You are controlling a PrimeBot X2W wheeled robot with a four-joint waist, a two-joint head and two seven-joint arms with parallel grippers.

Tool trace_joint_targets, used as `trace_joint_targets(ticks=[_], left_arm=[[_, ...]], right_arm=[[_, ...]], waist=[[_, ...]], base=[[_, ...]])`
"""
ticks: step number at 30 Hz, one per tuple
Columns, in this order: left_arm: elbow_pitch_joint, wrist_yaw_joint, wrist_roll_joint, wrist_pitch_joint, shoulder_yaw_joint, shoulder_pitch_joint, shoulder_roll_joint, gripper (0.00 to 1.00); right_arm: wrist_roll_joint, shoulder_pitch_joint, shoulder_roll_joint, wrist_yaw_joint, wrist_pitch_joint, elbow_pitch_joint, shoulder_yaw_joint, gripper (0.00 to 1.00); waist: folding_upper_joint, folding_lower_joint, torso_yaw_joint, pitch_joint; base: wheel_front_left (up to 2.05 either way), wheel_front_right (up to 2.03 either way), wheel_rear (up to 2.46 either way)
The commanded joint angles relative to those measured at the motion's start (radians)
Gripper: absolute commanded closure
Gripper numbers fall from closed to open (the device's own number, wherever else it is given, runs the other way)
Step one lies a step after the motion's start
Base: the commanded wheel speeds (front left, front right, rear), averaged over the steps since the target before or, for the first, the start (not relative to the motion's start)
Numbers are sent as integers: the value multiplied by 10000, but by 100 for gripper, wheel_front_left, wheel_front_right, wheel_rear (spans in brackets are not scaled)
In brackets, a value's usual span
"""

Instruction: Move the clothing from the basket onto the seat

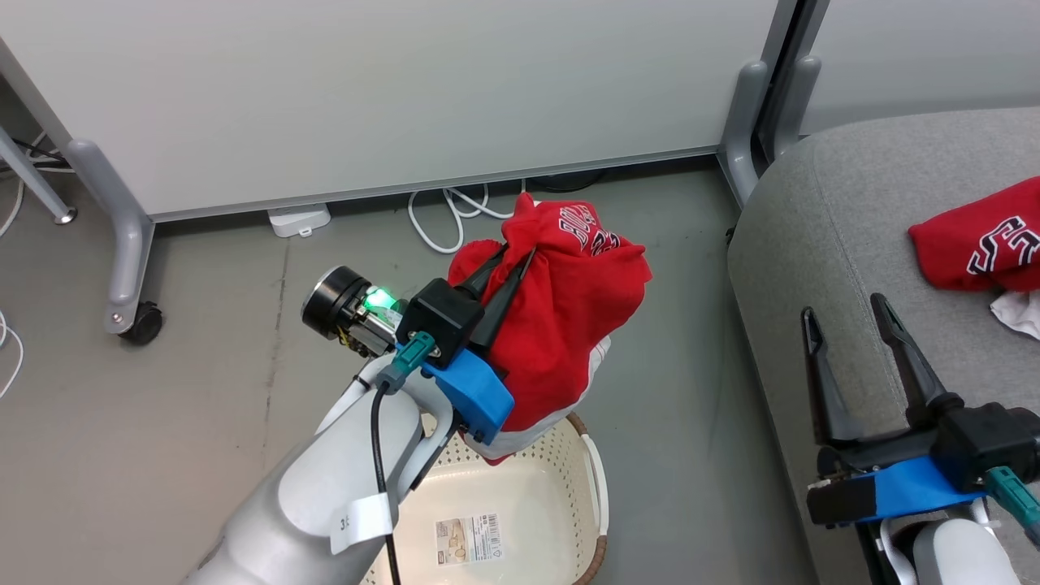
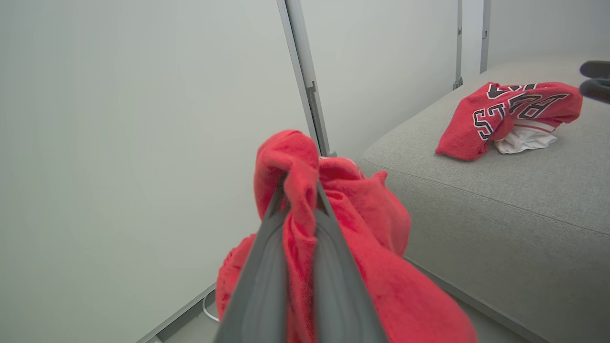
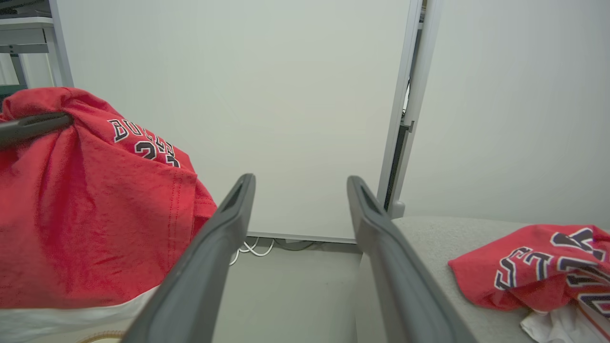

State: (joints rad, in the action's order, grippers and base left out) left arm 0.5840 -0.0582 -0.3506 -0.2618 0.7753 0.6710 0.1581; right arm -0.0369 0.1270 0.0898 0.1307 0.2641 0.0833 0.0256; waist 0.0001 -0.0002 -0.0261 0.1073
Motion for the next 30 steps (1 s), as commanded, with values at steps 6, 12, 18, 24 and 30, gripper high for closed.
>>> trace_joint_targets(ticks=[6, 12, 18, 24, 30], left_arm=[[-8, -29, 70, -48, 54, 33, -59, 100], [32, -72, 142, -46, 211, 331, -178, 100], [40, -96, 223, -44, 374, 615, -352, 100], [49, -151, 272, -44, 617, 905, -621, 100], [-125, -136, 288, -46, 819, 1155, -879, 100]], right_arm=[[-65, 280, 10, 1, 5, -110, -714, 0], [-252, 979, -46, 1, 5, -15, -2021, 0], [-429, 1837, -162, 1, 5, 514, -3404, 0], [-504, 2544, -265, 1, 6, 1447, -3989, 0], [-516, 2947, -350, 1, 5, 2707, -4090, 0]], waist=[[-1, 2, 51, 93], [-1, 2, 133, 378], [-1, 2, 299, 697], [-1, 2, 610, 966], [-1, 2, 921, 1195]], base=[[0, 0, 0], [0, 0, 0], [0, 0, 0], [0, 0, 0], [0, 0, 0]])
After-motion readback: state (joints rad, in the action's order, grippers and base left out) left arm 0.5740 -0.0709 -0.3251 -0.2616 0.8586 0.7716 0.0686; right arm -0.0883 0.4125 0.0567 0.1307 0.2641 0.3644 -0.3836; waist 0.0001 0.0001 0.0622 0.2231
